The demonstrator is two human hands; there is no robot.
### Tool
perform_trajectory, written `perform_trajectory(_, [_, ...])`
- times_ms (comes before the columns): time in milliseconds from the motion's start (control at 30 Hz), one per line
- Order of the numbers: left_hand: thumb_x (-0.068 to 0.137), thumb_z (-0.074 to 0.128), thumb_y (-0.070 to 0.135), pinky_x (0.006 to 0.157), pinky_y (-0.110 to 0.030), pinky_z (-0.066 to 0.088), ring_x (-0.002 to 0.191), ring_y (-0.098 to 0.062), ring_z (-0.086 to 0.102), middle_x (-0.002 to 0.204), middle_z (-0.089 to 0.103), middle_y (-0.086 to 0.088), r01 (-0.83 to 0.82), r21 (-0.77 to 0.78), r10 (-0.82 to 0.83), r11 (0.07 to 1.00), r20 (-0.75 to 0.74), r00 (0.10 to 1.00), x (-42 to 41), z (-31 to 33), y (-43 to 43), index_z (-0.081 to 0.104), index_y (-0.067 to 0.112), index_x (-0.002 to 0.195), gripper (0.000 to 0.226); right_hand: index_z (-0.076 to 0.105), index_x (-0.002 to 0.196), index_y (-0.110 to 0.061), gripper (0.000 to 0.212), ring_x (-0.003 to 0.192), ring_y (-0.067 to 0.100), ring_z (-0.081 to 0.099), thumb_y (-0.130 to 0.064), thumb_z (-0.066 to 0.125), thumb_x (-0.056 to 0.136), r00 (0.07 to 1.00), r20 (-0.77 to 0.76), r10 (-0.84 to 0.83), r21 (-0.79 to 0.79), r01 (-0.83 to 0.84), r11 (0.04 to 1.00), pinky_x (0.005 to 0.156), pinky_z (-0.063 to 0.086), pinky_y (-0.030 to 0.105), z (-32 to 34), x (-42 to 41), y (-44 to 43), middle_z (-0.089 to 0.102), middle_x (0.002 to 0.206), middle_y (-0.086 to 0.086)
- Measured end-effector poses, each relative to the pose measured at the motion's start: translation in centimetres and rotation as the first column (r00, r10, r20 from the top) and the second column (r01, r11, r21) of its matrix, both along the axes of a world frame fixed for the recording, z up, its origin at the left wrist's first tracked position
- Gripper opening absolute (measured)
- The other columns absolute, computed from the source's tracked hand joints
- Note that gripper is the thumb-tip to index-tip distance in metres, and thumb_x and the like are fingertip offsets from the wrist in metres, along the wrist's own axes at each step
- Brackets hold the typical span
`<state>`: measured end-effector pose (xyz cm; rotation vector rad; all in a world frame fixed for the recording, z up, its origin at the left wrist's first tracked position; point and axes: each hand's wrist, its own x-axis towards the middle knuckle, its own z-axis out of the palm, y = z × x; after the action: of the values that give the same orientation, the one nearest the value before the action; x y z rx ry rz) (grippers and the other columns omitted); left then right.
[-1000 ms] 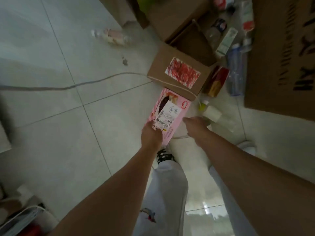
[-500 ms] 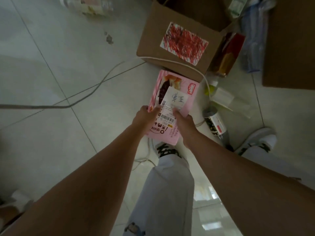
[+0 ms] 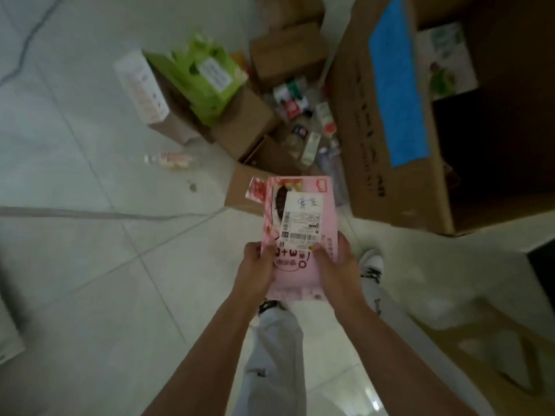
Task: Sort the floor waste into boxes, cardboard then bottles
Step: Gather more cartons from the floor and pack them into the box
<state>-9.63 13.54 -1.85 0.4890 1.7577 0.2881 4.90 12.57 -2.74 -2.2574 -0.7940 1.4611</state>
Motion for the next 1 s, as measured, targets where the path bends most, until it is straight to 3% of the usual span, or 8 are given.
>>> perform_trajectory(200, [0.073,0.057,0.078,0.072,-0.051,0.060,0.084,-0.027,0.073,0.106,0.072,-0.016,-0.237,0.162,0.233,0.958,0.045,0.971,1.0,4.9,6.7,0.064,0.013,0.114,0.078,0.028,0.152,-0.027,0.068,0.143,0.027,0.030,-0.046,0.053,0.091,0.929,0.248,0.276,0.360,-0.353,0.864,0.112,0.034,0.047,10.7,1.2,7.3,0.030,0.157,0.006])
perform_trajectory(300, [0.087,0.053,0.062,0.059,-0.033,0.058,0.073,-0.016,0.069,0.121,0.058,-0.032,-0.404,0.270,0.316,0.874,0.315,0.895,4.2,8.9,9.9,0.053,0.006,0.125,0.068,0.021,0.153,-0.034,0.066,0.150,0.024,0.013,-0.042,0.053,0.096,0.885,0.295,0.359,0.481,-0.463,0.744,0.118,0.021,0.051,14.3,3.5,11.1,0.017,0.162,0.001])
perform_trajectory(433, [0.103,0.027,0.043,0.100,-0.047,0.049,0.126,-0.030,0.055,0.140,0.054,-0.015,-0.478,0.419,0.156,0.772,0.603,0.782,10.3,14.1,14.0,0.042,0.013,0.145,0.053,0.016,0.154,-0.034,0.068,0.151,0.014,0.000,-0.037,0.052,0.097,0.893,0.305,0.331,0.586,-0.450,0.674,0.121,0.013,0.048,18.3,8.1,14.6,0.010,0.164,-0.007])
perform_trajectory(533, [0.094,0.049,0.052,0.108,-0.058,0.039,0.135,-0.037,0.044,0.143,0.051,-0.013,-0.407,0.454,0.094,0.793,0.568,0.817,15.8,15.8,17.6,0.044,0.020,0.144,0.059,0.018,0.155,-0.031,0.069,0.151,0.013,0.006,-0.034,0.055,0.096,0.936,0.272,0.224,0.631,-0.349,0.692,0.119,0.021,0.049,19.3,14.0,17.0,0.012,0.163,-0.008])
perform_trajectory(600, [0.089,0.054,0.060,0.098,-0.051,0.050,0.131,-0.036,0.050,0.131,0.063,-0.002,-0.317,0.489,0.069,0.813,0.460,0.885,19.6,15.9,19.4,0.056,0.031,0.133,0.053,0.014,0.153,-0.038,0.071,0.149,0.013,0.015,-0.041,0.053,0.094,0.966,0.207,0.155,0.626,-0.253,0.738,0.113,0.032,0.052,19.1,18.4,18.3,0.013,0.161,-0.014])
perform_trajectory(733, [0.102,0.043,0.035,0.082,-0.035,0.057,0.109,-0.015,0.067,0.123,0.067,0.007,-0.077,0.582,-0.152,0.810,0.335,0.930,28.3,15.3,21.6,0.042,0.029,0.140,0.039,0.017,0.146,-0.049,0.064,0.120,0.014,0.057,-0.049,0.053,0.093,0.992,0.123,-0.004,0.545,-0.064,0.836,0.084,0.058,0.045,17.8,27.8,19.8,0.047,0.141,-0.014])
perform_trajectory(867, [0.100,0.045,0.038,0.088,-0.031,0.055,0.105,-0.003,0.063,0.124,0.060,0.016,0.156,0.442,-0.268,0.884,0.204,0.941,35.3,12.9,22.4,0.029,0.042,0.142,0.045,0.043,0.132,-0.041,0.041,0.086,0.004,0.069,-0.047,0.054,0.093,0.991,0.115,-0.075,0.428,0.018,0.903,0.069,0.061,0.032,14.9,34.7,20.2,0.066,0.108,-0.013])
perform_trajectory(1000, [0.101,0.046,0.026,0.094,-0.021,0.046,0.117,-0.004,0.055,0.131,0.053,0.015,0.159,0.327,-0.237,0.932,0.215,0.947,38.3,11.0,24.0,0.030,0.041,0.138,0.043,0.044,0.133,-0.037,0.042,0.089,0.006,0.068,-0.046,0.054,0.094,0.995,0.055,-0.083,0.337,0.060,0.940,0.066,0.057,0.023,11.7,37.3,21.6,0.065,0.109,-0.014])
